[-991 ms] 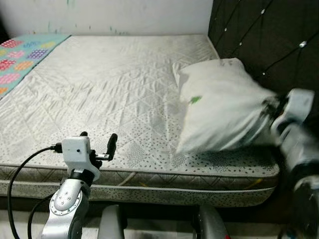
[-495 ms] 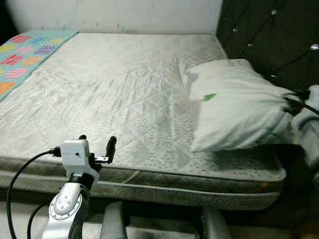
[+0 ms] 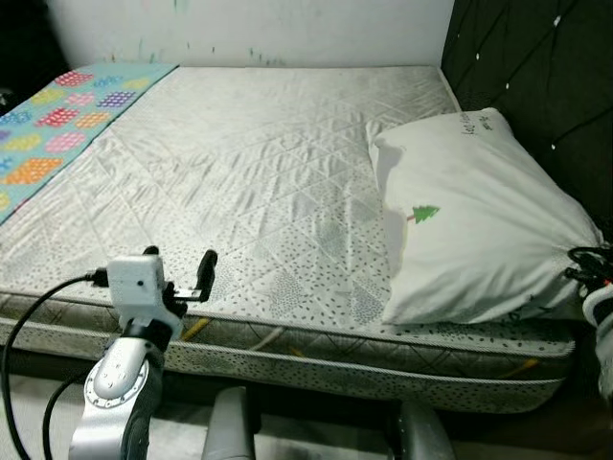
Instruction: Clean up the room
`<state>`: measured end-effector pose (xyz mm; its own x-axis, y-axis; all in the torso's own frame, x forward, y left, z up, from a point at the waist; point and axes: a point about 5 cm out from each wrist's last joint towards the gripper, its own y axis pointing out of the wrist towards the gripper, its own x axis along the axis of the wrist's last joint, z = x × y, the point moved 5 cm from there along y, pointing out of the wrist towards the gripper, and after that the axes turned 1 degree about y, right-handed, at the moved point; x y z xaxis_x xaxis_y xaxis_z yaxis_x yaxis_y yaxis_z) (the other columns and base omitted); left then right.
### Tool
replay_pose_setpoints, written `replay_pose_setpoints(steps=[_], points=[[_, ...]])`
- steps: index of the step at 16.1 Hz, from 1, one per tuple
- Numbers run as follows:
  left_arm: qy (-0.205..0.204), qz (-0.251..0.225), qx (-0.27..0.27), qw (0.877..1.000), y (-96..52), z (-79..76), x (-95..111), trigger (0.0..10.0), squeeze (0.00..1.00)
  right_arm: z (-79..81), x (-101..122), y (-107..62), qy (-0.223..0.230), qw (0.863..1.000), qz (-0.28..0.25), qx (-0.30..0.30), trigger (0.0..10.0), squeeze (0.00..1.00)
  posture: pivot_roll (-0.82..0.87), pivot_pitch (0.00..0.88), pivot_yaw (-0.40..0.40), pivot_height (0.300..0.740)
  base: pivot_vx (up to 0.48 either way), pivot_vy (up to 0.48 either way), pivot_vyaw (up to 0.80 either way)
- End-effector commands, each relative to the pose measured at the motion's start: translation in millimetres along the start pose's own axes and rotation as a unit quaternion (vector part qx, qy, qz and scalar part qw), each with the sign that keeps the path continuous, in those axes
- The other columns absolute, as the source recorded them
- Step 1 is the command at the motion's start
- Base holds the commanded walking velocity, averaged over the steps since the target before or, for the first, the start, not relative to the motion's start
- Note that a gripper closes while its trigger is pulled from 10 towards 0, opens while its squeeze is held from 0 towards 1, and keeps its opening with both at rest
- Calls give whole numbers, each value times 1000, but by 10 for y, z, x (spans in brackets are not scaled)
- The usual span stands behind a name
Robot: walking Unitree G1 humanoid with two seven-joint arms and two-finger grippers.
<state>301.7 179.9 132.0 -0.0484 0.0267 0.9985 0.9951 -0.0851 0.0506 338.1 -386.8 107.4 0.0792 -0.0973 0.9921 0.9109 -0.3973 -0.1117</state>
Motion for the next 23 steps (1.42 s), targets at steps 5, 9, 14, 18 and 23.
replay_pose_setpoints(steps=[5,9,14,18,23], points=[[1,16,-6,1000,-2,-9,-81,10000,0,-307,-168,-334,16,998,-11,-51,0,0,-7,0,62,553,0,0,0],[-3,19,-17,1000,22,-57,-102,10000,0,-195,-656,-775,10,998,42,-38,0,0,-23,0,70,553,0,0,0],[-2,18,-20,1000,44,-61,-100,10000,0,-142,-704,-826,-9,997,64,-33,0,0,-27,0,67,553,0,0,0],[-3,16,-17,1000,52,-71,-99,10000,0,395,-385,-435,-29,999,29,31,10000,0,-5,0,48,553,0,0,0],[-3,13,-3,1000,15,-38,-95,10000,0,905,199,90,-4,998,-19,56,10000,0,31,0,18,553,0,0,0]])
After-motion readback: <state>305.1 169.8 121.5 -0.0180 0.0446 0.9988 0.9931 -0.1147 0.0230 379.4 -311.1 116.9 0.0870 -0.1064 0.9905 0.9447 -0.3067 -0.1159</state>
